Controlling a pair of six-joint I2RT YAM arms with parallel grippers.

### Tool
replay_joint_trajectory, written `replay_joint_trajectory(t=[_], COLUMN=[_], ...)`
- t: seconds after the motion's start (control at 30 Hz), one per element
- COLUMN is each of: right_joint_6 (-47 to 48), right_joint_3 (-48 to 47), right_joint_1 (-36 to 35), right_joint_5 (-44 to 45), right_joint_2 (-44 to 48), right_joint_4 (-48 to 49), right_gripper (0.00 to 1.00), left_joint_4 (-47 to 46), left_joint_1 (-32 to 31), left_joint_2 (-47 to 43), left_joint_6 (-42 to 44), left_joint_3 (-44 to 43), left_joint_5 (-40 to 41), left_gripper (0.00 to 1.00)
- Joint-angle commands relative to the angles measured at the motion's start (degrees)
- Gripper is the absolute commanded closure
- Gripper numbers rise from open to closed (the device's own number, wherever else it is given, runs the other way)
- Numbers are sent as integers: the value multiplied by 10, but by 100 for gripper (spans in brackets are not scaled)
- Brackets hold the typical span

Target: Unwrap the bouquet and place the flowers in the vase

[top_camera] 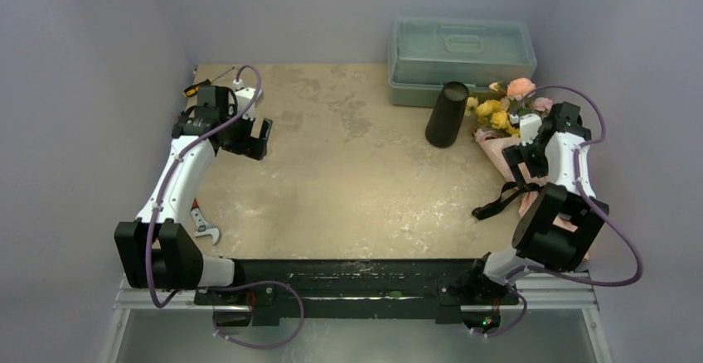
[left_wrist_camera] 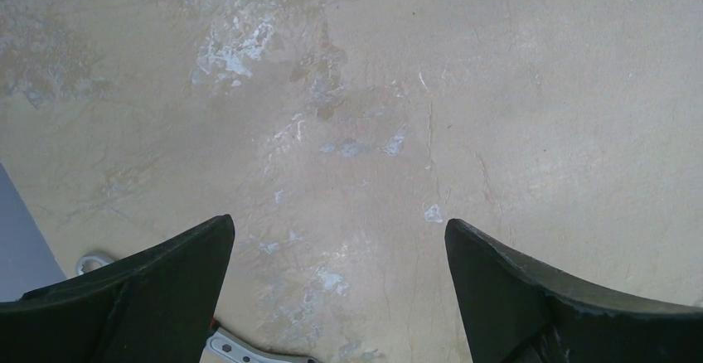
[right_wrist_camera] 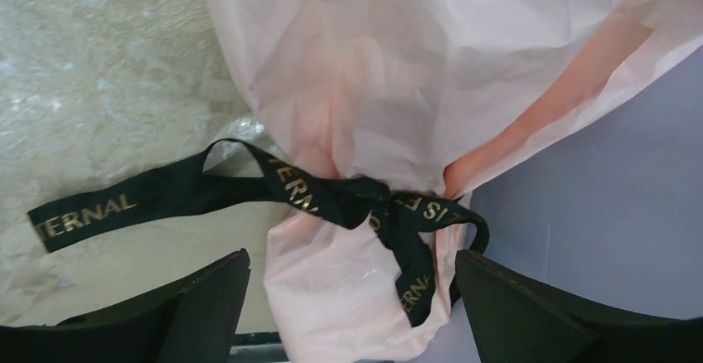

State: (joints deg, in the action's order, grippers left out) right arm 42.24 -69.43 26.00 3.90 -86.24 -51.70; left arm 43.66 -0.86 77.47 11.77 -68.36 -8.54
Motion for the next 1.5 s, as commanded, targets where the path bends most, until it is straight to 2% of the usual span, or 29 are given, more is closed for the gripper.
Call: replay_joint_trajectory(t=[0.0,0.3,0.57,1.0,1.07,1.23,1.3,1.33,1.47], right_joint_6=[36,87,87,66,60,50,43,36,13], right_joint_3=[-22,-43,-15,-21,-9,30,43,46,53], right_joint_1=[5,48,52,55,55,55,55,55,55], right_joint_5=[22,4,8,-38,-38,-60,-71,-78,-112], right_joint_2=[-21,-79,-126,-248,-248,-207,-181,-166,-93], right_joint_4=[62,50,102,96,105,125,128,128,122], right_gripper=[2,2,2,3,14,63,92,100,100], left_joint_4=[9,15,10,16,15,9,7,5,0], left_joint_1=[-4,-5,-5,-5,-6,-6,-5,-6,-6], left_joint_2=[10,8,17,42,43,44,44,44,44], left_joint_6=[9,9,4,1,-1,-3,-5,-7,-14], left_joint_3=[-38,-40,-47,-79,-79,-76,-76,-75,-73], left_joint_5=[-27,-25,-35,-24,-22,-22,-23,-24,-27], left_gripper=[0,0,0,0,0,0,0,0,0])
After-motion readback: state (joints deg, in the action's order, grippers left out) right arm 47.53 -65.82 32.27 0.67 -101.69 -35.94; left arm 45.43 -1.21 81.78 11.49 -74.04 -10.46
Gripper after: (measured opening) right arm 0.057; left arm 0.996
